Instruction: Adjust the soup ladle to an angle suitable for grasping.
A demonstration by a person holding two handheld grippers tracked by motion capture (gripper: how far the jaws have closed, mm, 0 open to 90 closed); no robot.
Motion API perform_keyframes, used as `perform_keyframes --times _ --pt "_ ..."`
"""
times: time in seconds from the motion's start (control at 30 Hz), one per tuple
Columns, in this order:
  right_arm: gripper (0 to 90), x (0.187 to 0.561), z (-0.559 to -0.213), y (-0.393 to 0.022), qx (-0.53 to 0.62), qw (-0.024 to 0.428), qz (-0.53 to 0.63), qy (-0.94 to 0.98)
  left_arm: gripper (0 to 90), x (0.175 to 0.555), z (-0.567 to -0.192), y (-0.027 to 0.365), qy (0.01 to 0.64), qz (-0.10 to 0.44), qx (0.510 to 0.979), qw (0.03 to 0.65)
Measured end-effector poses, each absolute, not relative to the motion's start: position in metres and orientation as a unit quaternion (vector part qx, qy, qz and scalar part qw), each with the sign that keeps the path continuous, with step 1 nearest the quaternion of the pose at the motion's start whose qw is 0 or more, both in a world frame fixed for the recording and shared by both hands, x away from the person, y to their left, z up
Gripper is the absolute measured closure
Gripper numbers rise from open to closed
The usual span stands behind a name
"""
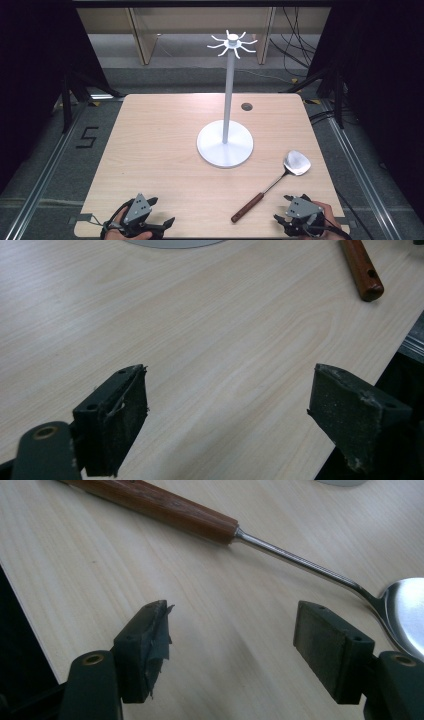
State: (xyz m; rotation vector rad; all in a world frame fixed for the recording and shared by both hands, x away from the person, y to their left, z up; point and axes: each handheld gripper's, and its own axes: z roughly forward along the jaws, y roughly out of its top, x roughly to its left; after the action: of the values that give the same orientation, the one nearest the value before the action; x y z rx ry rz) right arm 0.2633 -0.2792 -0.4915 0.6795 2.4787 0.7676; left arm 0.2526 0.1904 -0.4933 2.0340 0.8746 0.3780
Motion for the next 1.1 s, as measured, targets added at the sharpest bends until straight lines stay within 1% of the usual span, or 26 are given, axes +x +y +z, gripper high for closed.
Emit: perform_keyframes --times 0.03,0.1,0.13,0.17,0.2,0.4,0.47,0.5,0.53,0.6,0.63,0.67,0.73,0.77,0.83,0.9,0.93,0.97,1.0,1.1 --pt "31.3 0.264 -0.491 -0.28 0.242 0.228 0.279 0.901 15.0 0.254 -0.493 0.192 0.341 0.158 0.82 0.432" --pt "31.3 0.265 -0.491 -0.281 0.245 0.228 0.281 0.899 15.0 0.254 -0.494 0.191 0.345 0.158 0.816 0.436" --pt "31.3 0.264 -0.491 -0.281 0.255 0.224 0.28 0.898 15.0 0.256 -0.494 0.192 0.334 0.165 0.823 0.429" --pt "31.3 0.264 -0.491 -0.281 0.257 0.227 0.278 0.897 15.0 0.254 -0.494 0.19 0.343 0.157 0.816 0.437" --pt "31.3 0.265 -0.491 -0.282 0.252 0.231 0.279 0.898 15.0 0.254 -0.493 0.191 0.343 0.156 0.819 0.433" --pt "31.3 0.265 -0.491 -0.281 0.254 0.225 0.277 0.899 15.0 0.255 -0.492 0.192 0.339 0.161 0.819 0.433" --pt "31.3 0.265 -0.491 -0.281 0.256 0.227 0.279 0.898 15.0 0.253 -0.493 0.19 0.348 0.156 0.811 0.443" --pt "31.3 0.265 -0.491 -0.281 0.254 0.226 0.279 0.898 15.0 0.255 -0.492 0.192 0.334 0.163 0.823 0.429" --pt "31.3 0.265 -0.491 -0.281 0.25 0.225 0.278 0.9 15.0 0.253 -0.493 0.191 0.346 0.152 0.82 0.429" --pt "31.3 0.267 -0.491 -0.281 0.245 0.228 0.281 0.9 15.0 0.253 -0.493 0.191 0.346 0.149 0.821 0.429" --pt "31.4 0.267 -0.49 -0.281 0.247 0.228 0.282 0.899 15.0 0.252 -0.494 0.188 0.354 0.147 0.811 0.441" --pt "31.5 0.266 -0.49 -0.28 0.251 0.224 0.282 0.899 15.0 0.253 -0.493 0.19 0.349 0.149 0.82 0.428" --pt "31.5 0.267 -0.489 -0.28 0.25 0.226 0.287 0.897 15.0 0.252 -0.493 0.188 0.351 0.148 0.814 0.44" --pt "31.5 0.266 -0.488 -0.278 0.252 0.219 0.286 0.898 15.0 0.256 -0.492 0.192 0.327 0.165 0.825 0.43" --pt "30.7 0.268 -0.488 -0.276 0.243 0.216 0.283 0.902 15.0 0.253 -0.492 0.189 0.351 0.154 0.811 0.443" --pt "29.8 0.268 -0.486 -0.273 0.242 0.213 0.278 0.905 15.0 0.255 -0.492 0.192 0.337 0.162 0.816 0.441" --pt "28.3 0.269 -0.485 -0.272 0.239 0.213 0.279 0.905 15.0 0.255 -0.492 0.192 0.339 0.162 0.815 0.441" --pt "27.4 0.272 -0.484 -0.27 0.226 0.209 0.277 0.91 15.0 0.254 -0.492 0.191 0.354 0.155 0.809 0.443" --pt "27.4 0.273 -0.482 -0.268 0.222 0.21 0.276 0.911 15.0 0.255 -0.492 0.192 0.344 0.161 0.812 0.443" --pt "26.2 0.276 -0.478 -0.258 0.208 0.208 0.269 0.917 15.0 0.254 -0.493 0.19 0.357 0.152 0.805 0.449"
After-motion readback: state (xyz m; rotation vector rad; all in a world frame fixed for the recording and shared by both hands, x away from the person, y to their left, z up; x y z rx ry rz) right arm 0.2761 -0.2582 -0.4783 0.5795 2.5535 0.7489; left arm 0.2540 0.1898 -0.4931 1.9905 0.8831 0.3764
